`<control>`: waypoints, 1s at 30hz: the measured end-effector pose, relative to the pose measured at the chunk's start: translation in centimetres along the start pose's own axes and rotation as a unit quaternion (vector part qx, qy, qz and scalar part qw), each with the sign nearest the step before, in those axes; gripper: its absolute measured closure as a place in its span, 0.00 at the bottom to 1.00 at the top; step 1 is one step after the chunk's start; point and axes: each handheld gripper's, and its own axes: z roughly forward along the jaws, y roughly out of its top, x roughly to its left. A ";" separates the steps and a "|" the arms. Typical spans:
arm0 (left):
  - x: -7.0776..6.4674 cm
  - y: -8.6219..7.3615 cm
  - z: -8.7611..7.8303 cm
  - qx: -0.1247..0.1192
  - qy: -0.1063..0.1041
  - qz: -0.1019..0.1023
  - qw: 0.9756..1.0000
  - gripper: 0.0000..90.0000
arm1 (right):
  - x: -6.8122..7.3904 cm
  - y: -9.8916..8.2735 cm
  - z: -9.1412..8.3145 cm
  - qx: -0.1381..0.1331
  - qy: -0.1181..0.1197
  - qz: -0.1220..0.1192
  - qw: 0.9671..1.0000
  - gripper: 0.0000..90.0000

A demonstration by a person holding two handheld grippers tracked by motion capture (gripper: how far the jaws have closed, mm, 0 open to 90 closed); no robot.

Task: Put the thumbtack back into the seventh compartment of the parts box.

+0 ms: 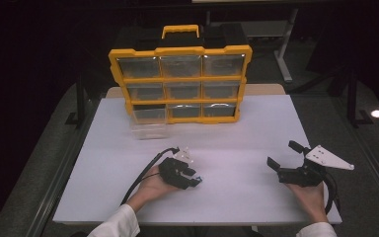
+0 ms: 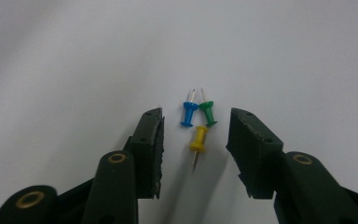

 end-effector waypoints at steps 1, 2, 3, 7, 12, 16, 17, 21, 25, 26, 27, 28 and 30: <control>0.0 0.0 0.0 -0.001 0.001 -0.001 1.000 0.67 | 0.0 0.0 0.0 0.000 0.000 -0.001 1.000 0.00; 0.0 0.0 0.0 -0.001 0.002 -0.001 1.000 0.69 | 0.0 0.0 0.0 0.000 -0.001 -0.001 1.000 0.00; 0.0 0.0 0.0 0.000 0.004 0.002 1.000 0.72 | 0.0 0.0 0.0 0.000 -0.001 -0.001 1.000 0.00; -0.2 -0.2 -0.1 -0.005 0.014 0.016 1.000 0.83 | 0.0 0.0 0.0 -0.002 -0.003 -0.001 1.000 0.00; -0.3 -0.5 0.0 -0.015 0.013 0.017 1.000 0.91 | 0.0 0.0 -0.1 -0.005 -0.007 -0.001 1.000 0.00; -0.5 -0.5 -0.1 -0.021 0.011 0.020 1.000 0.92 | 0.0 0.0 -0.1 -0.005 -0.008 -0.003 1.000 0.00; -0.6 -0.4 -0.2 -0.024 0.011 0.020 0.999 0.92 | 0.0 0.0 -0.1 -0.004 -0.008 -0.002 1.000 0.00; -0.5 -0.4 -0.5 -0.028 0.013 0.019 0.999 0.93 | 0.0 0.0 -0.1 -0.003 -0.008 -0.003 1.000 0.00; -0.3 -0.4 -1.3 -0.039 0.014 0.015 0.999 0.93 | 0.0 0.0 -0.1 -0.003 -0.008 -0.002 1.000 0.00; -0.3 -0.4 -1.4 -0.041 0.015 0.013 0.999 0.93 | 0.0 0.0 -0.1 -0.003 -0.008 -0.002 1.000 0.00; -0.3 -0.4 -1.6 -0.043 0.017 0.011 0.999 0.93 | 0.0 0.0 -0.1 -0.003 -0.007 -0.002 1.000 0.00; -0.2 -0.4 -1.7 -0.043 0.016 0.012 0.999 0.93 | 0.0 0.0 -0.1 -0.002 -0.006 -0.002 1.000 0.00; -0.3 -0.4 -2.0 -0.047 0.018 0.013 0.999 0.93 | 0.0 0.0 0.0 -0.001 -0.006 -0.003 1.000 0.00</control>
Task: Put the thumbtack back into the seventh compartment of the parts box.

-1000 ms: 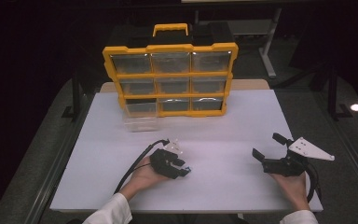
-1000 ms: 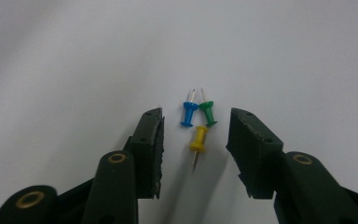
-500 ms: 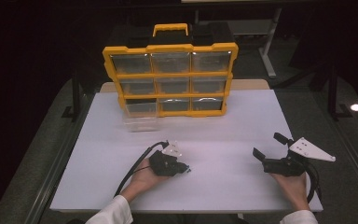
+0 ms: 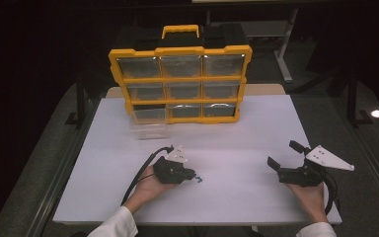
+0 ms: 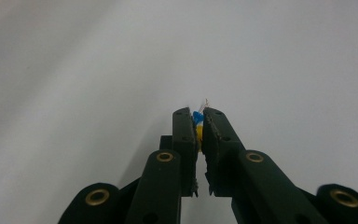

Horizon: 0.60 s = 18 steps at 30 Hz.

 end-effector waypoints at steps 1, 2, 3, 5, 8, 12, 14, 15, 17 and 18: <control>0.0 0.0 -0.2 -0.002 0.000 0.001 1.000 0.93 | 0.0 0.0 0.0 0.000 0.000 0.000 1.000 0.00; 0.0 0.0 -0.2 -0.002 0.000 0.001 1.000 0.93 | 0.0 0.0 0.0 0.000 0.000 0.000 1.000 0.00; 0.1 0.1 -0.5 -0.008 0.001 -0.002 1.000 0.93 | 0.0 0.0 0.0 0.000 0.000 0.001 1.000 0.00; 0.2 0.1 -0.9 -0.010 0.003 -0.004 1.000 0.93 | 0.0 0.0 0.0 0.001 0.000 0.001 1.000 0.00; 0.4 0.0 -1.4 -0.014 0.007 -0.006 1.000 0.93 | 0.0 -0.1 0.1 0.003 0.001 0.001 1.000 0.00; 0.8 0.1 -2.2 -0.025 0.009 -0.013 1.000 0.93 | 0.0 -0.1 0.1 0.005 0.002 0.002 1.000 0.00; 1.0 0.3 -2.7 -0.028 0.010 -0.013 0.999 0.93 | 0.0 -0.1 0.1 0.006 0.002 0.002 1.000 0.00; 1.1 0.4 -2.9 -0.031 0.011 -0.013 0.999 0.93 | 0.0 -0.1 0.1 0.006 0.003 0.002 1.000 0.00; 1.4 0.7 -3.6 -0.037 0.013 -0.013 0.999 0.93 | 0.0 -0.1 0.1 0.006 0.003 0.003 1.000 0.00; 1.5 0.9 -3.9 -0.041 0.013 -0.014 0.999 0.93 | 0.0 -0.1 0.1 0.006 0.003 0.002 1.000 0.00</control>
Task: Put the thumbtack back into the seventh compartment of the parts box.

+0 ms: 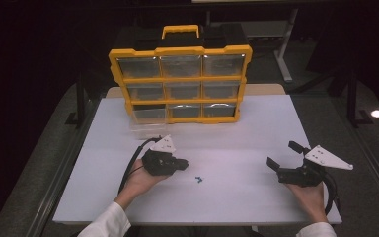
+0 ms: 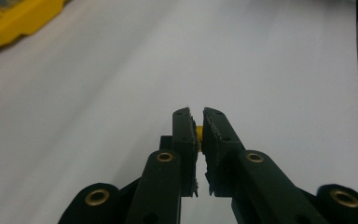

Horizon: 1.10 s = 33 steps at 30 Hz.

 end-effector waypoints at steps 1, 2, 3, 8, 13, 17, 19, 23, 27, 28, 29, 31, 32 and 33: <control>0.2 0.2 -0.3 -0.003 0.001 -0.001 1.000 0.93 | 0.0 0.0 0.0 0.000 -0.001 0.000 1.000 0.00; 0.4 0.3 -0.6 -0.005 0.002 -0.001 1.000 0.93 | 0.0 0.0 0.0 0.000 -0.001 -0.001 1.000 0.00; 0.6 0.5 -1.0 -0.008 0.005 -0.003 1.000 0.93 | 0.0 0.0 0.0 -0.001 -0.001 -0.001 1.000 0.00; 1.8 1.2 -2.6 -0.020 0.015 -0.009 1.000 0.92 | 0.0 0.0 0.0 0.001 0.000 0.000 1.000 0.00; 2.9 2.1 -4.3 -0.031 0.029 -0.010 0.999 0.92 | 0.1 -0.1 0.1 0.005 0.003 -0.001 1.000 0.00; 3.9 2.7 -5.5 -0.042 0.037 -0.013 0.998 0.93 | 0.1 -0.1 0.1 0.005 0.003 -0.001 1.000 0.00; 4.4 3.1 -6.2 -0.045 0.042 -0.017 0.998 0.93 | 0.0 -0.1 0.1 0.006 0.003 0.000 1.000 0.00; 5.5 3.8 -7.3 -0.043 0.059 -0.019 0.997 0.93 | 0.0 -0.1 0.2 0.006 0.004 0.000 1.000 0.00; 6.6 4.3 -7.9 -0.040 0.076 -0.021 0.996 0.93 | 0.1 -0.1 0.2 0.009 0.005 0.000 1.000 0.00; 6.9 4.4 -8.0 -0.041 0.079 -0.024 0.996 0.92 | 0.1 -0.1 0.3 0.010 0.006 0.000 1.000 0.00; 7.1 4.4 -8.0 -0.044 0.081 -0.027 0.995 0.92 | 0.1 -0.1 0.3 0.011 0.006 0.000 1.000 0.00; 7.8 4.4 -8.0 -0.044 0.086 -0.031 0.995 0.92 | 0.1 -0.2 0.3 0.012 0.007 -0.001 1.000 0.00; 8.1 4.3 -7.9 -0.042 0.088 -0.034 0.995 0.92 | 0.1 -0.2 0.3 0.012 0.007 0.000 1.000 0.00; 8.4 4.2 -7.7 -0.040 0.091 -0.038 0.994 0.92 | 0.1 -0.2 0.3 0.012 0.007 0.000 1.000 0.00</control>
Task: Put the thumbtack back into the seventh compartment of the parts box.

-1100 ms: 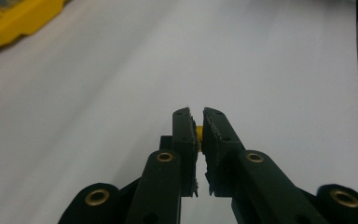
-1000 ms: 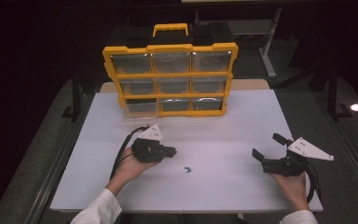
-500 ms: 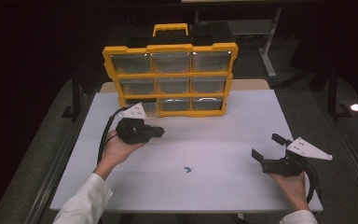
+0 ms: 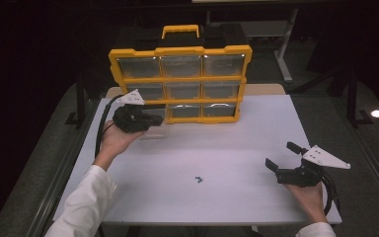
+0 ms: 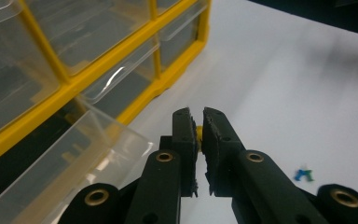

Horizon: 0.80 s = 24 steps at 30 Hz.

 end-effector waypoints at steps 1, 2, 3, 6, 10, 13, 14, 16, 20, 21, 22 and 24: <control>0.3 -0.1 0.1 0.003 0.003 -0.004 1.000 0.92 | 0.0 0.0 0.0 0.000 0.000 0.000 1.000 0.00; 0.6 -0.2 0.3 0.006 0.006 -0.005 1.000 0.92 | 0.0 0.0 0.0 0.000 0.000 0.000 1.000 0.00; 0.9 -0.3 0.4 0.008 0.008 -0.010 1.000 0.92 | 0.0 0.0 0.0 0.000 0.000 0.000 1.000 0.00; 1.8 -0.6 0.5 0.008 0.021 -0.021 1.000 0.92 | -0.1 0.0 0.0 0.001 0.001 0.001 1.000 0.00; 2.8 -0.7 0.8 0.016 0.035 -0.038 0.999 0.92 | 0.0 -0.1 0.1 0.004 0.002 0.001 1.000 0.00; 3.2 -0.8 1.0 0.027 0.040 -0.039 0.998 0.92 | 0.0 -0.1 0.0 0.003 0.001 0.001 1.000 0.00; 3.3 -0.8 1.0 0.028 0.041 -0.040 0.998 0.92 | -0.1 -0.1 0.0 0.003 0.000 0.002 1.000 0.00; 3.6 -0.9 1.1 0.032 0.045 -0.043 0.998 0.92 | -0.1 -0.1 0.0 0.003 0.001 0.002 1.000 0.00; 4.4 -1.2 1.4 0.047 0.054 -0.058 0.996 0.92 | -0.1 -0.1 0.0 0.003 0.001 0.001 1.000 0.00; 4.6 -1.3 1.4 0.050 0.056 -0.061 0.995 0.92 | -0.1 -0.1 0.0 0.003 0.001 0.001 1.000 0.00; 4.7 -1.4 1.4 0.053 0.058 -0.065 0.995 0.92 | -0.1 -0.1 0.0 0.003 0.001 0.001 1.000 0.00; 4.9 -1.6 1.5 0.052 0.068 -0.069 0.994 0.84 | -0.1 -0.1 0.0 0.003 0.001 0.002 1.000 0.00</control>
